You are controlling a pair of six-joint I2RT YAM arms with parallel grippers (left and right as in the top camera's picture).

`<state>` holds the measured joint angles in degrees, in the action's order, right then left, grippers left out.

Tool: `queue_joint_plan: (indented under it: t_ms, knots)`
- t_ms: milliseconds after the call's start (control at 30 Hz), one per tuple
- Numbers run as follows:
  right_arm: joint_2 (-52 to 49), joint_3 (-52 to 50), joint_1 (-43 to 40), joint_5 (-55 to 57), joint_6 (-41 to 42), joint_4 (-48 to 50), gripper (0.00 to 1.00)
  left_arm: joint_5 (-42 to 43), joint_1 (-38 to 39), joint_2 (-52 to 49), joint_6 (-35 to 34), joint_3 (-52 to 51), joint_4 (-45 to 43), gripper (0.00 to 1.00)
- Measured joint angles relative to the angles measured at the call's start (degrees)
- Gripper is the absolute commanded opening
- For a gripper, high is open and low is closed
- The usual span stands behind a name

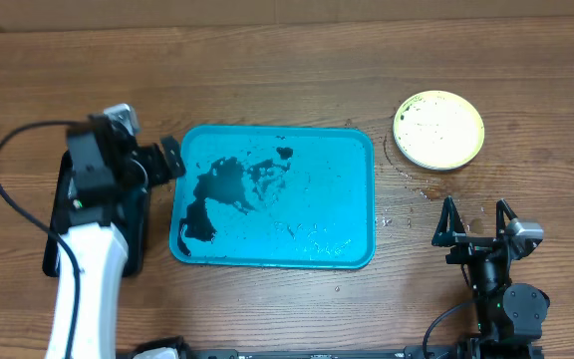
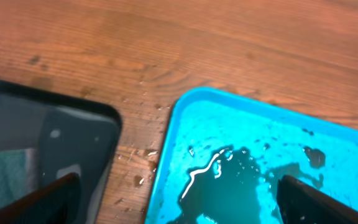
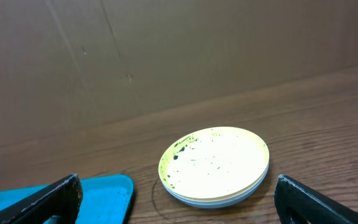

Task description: Clean dirty plates on tray and stack at the side

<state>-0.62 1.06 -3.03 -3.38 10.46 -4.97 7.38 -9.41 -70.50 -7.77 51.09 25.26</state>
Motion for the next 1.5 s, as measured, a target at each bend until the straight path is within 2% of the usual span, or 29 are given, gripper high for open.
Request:
queue_joint_plan:
  t_ms: [367, 700, 933, 1267, 1500]
  knots:
    - [0.00, 0.00, 0.00, 0.00, 0.00, -0.02, 1.00, 10.29, 1.84, 19.17, 11.21, -21.46, -20.92, 1.00]
    - [0.00, 0.00, 0.02, 0.00, -0.02, -0.02, 1.00, 12.04, 1.84, 33.07, 12.70, -31.61, -23.63, 1.00]
    - [0.00, 0.00, 0.00, 0.00, 0.00, 0.02, 1.00, 11.72, 1.84, 37.57, 12.66, -37.44, -26.43, 1.00]
    - [0.00, 0.00, 0.02, 0.00, -0.02, 0.00, 1.00, 3.50, 5.90, 45.64, 9.18, -45.59, -29.73, 1.00]
    - [0.00, 0.00, 0.02, 0.00, -0.02, 0.00, 1.00, 1.01, 7.19, 53.05, 8.52, -49.90, -30.62, 1.00]
